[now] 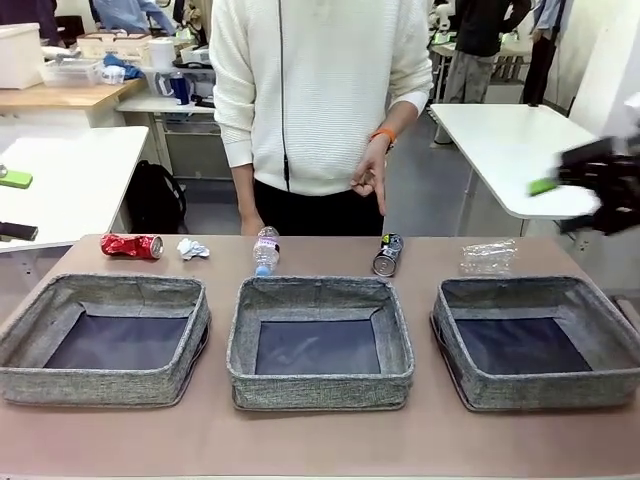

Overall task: Sort the waste into the appropriate baskets.
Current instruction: Pick up the waste item pointed out by the person.

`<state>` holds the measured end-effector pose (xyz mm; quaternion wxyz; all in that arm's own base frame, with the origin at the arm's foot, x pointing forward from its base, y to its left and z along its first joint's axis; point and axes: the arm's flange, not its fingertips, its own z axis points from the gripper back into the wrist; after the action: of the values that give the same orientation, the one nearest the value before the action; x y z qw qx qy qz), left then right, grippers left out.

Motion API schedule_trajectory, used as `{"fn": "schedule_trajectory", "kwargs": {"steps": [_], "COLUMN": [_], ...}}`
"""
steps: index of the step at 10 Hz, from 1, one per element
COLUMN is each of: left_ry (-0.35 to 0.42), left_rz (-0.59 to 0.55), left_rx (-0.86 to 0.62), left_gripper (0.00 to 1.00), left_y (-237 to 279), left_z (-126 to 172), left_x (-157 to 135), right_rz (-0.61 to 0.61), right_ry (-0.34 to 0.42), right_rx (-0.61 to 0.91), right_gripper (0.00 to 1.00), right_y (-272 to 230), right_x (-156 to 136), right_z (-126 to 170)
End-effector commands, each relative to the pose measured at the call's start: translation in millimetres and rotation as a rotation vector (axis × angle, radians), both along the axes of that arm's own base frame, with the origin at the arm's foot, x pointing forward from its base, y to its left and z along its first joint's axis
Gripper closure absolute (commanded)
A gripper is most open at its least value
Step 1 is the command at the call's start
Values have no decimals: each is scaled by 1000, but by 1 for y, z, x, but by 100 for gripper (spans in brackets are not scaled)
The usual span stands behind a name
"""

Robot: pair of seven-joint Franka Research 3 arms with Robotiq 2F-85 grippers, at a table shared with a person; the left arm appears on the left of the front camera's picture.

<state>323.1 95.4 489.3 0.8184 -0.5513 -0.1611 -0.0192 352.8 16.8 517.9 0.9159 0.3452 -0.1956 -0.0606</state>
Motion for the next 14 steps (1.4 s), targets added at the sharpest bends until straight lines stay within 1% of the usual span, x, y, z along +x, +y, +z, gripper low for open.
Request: {"fn": "schedule_trajectory", "kwargs": {"steps": [1, 2, 3, 4, 5, 6, 7, 8, 9, 10, 11, 12, 13, 14], "left_ry": [-29, -29, -29, -29, -29, -29, -29, -29, -29, -29, -29, -29, -29, -29], "left_rz": [-5, -5, -5, -5, -5, -5, -5, -5, -5, -5, -5, -5, -5, -5], "left_rx": [-19, -19, -19, -19, -19, -19, -19, -19, -19, -19, -19, -19, -19, -19], "left_gripper": [0, 0, 0, 0, 0, 0, 0, 0, 0, 0, 0, 0, 0, 0], "left_y": [-1, -1, -1, -1, -1, -1, -1, -1, -1, -1, -1, -1, -1, -1], "left_z": [1, 1, 1, 1, 1, 1, 1, 1, 1, 1, 1, 1, 1, 1], "left_x": [0, 0, 0, 0, 0, 0, 0, 0, 0, 0, 0, 0, 0, 0], "right_rz": [3, 16, 101, 98, 67, 108, 108, 97, -134, -228, -248, -249, -252, -252], "right_ry": [143, 140, 173, 151, 113, 134, 134, 151, 174, 204, 239, 244, 286, 300], "right_rx": [-255, -324, -336, -307, -234, -325, -325, -303, -392, -393, -433, -462, -472, -498], "right_gripper": [0, 0, 0, 0, 0, 0, 0, 0, 0, 0, 0, 0, 0, 0], "right_y": [72, 114, 145, 153, 123, 168, 168, 152, 169, 174, 180, 183, 185, 187], "right_x": [74, 84, 84, 85, 83, 74, 74, 85, 74, 109, 143, 176, 199, 217], "right_z": [-15, -35, -54, -64, -54, -70, -70, -77, -76, -81, -89, -96, -106, -116]}}
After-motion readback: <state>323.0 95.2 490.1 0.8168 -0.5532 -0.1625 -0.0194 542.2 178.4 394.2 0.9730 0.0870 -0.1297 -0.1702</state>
